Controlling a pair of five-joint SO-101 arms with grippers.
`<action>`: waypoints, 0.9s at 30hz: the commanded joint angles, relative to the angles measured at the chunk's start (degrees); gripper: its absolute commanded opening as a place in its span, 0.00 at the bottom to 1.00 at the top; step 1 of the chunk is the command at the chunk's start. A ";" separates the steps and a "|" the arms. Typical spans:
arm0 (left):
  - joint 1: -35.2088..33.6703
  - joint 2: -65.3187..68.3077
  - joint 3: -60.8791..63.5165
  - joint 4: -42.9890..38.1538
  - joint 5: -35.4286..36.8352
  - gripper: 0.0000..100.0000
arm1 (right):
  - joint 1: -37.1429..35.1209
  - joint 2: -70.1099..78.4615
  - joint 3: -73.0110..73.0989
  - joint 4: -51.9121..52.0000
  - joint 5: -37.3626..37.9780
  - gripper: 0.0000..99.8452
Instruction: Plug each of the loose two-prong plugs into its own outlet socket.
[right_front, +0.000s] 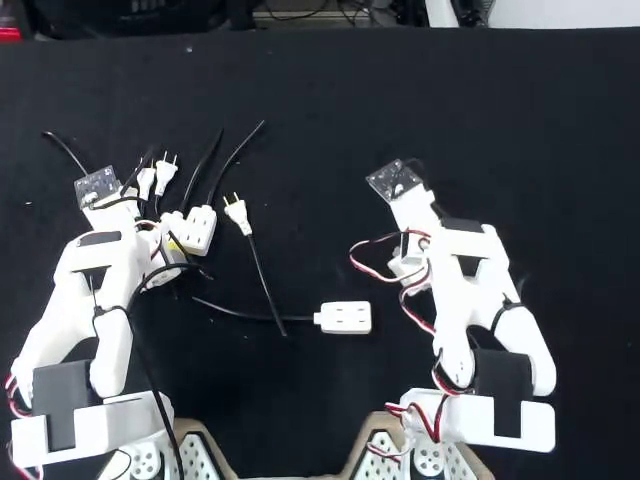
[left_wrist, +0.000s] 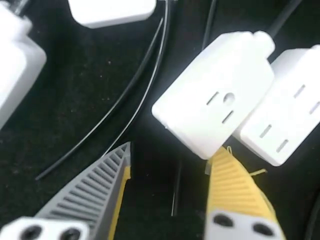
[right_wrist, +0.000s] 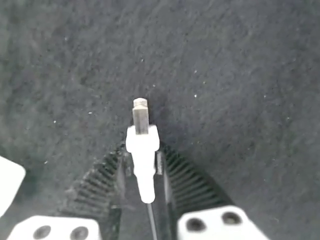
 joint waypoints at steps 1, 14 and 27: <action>-0.92 -0.62 -0.13 -0.88 0.26 0.25 | -0.44 -2.51 -1.19 3.52 -0.53 0.01; -0.75 -1.05 -0.04 -0.62 0.26 0.25 | -13.36 -38.02 0.13 19.96 -0.97 0.01; -0.57 -17.58 5.85 3.34 0.18 0.25 | -39.91 -46.02 20.88 -11.60 -19.34 0.01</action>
